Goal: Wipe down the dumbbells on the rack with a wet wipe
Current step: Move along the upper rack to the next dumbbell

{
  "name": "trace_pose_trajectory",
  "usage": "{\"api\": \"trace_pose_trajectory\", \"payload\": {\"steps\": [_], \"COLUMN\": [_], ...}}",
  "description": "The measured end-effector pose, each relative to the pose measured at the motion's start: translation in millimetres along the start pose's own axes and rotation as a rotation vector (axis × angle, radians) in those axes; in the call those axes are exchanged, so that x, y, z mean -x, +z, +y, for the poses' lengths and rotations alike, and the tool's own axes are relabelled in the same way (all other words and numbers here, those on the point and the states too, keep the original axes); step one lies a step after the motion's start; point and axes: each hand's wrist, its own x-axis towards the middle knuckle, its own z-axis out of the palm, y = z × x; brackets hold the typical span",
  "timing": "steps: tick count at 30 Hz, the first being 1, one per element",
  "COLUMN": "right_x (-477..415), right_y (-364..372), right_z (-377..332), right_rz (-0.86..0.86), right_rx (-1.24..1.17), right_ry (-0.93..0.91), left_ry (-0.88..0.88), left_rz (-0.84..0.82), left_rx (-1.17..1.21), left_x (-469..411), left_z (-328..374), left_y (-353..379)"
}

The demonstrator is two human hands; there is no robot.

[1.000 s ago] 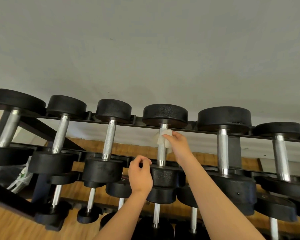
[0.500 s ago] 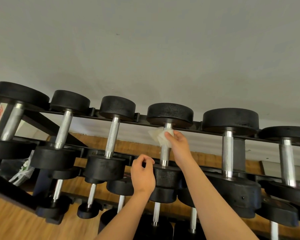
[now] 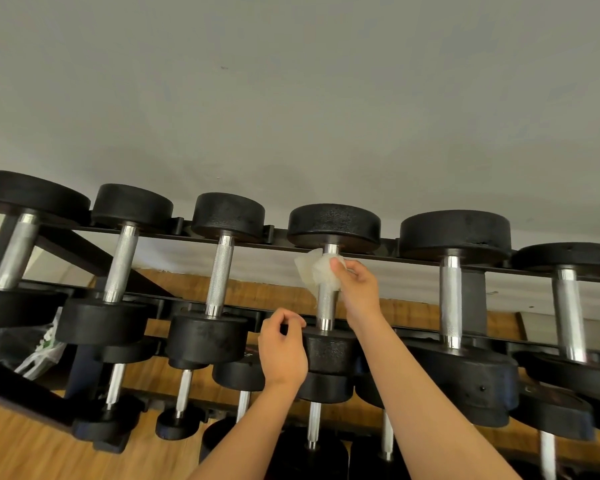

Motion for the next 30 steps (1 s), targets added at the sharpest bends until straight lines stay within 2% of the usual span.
{"api": "trace_pose_trajectory", "payload": {"steps": [3, 8, 14, 18, 23, 26, 30], "right_x": [-0.2, 1.1, 4.8, 8.4, 11.3, 9.4, 9.9], "right_y": [-3.9, 8.9, -1.4, -26.3, -19.6, -7.1, -5.4], "right_z": [-0.2, -5.3, -12.4, -21.1, -11.5, -10.4, -4.5], "right_rz": [0.089, 0.036, 0.145, 0.045, -0.084, -0.106, -0.094], "right_rx": [-0.020, 0.004, -0.034, 0.027, 0.138, 0.125, 0.069], "right_ry": [-0.039, -0.017, -0.013, 0.107, 0.137, 0.169, 0.099], "left_ry": [0.009, 0.002, 0.001, 0.005, 0.005, 0.021, 0.015], "left_rz": [0.003, 0.002, 0.001, -0.007, -0.003, 0.000, 0.001], "left_rx": [-0.002, 0.001, 0.008, 0.015, 0.016, 0.012, 0.010], "left_x": [-0.1, -0.4, -0.4, -0.6, -0.5, -0.3, -0.7], "left_z": [0.0, -1.0, -0.5, -1.3, -1.3, 0.0, -0.3], "left_y": [0.1, 0.3, -0.2, -1.1, -0.2, -0.4, 0.1]}}
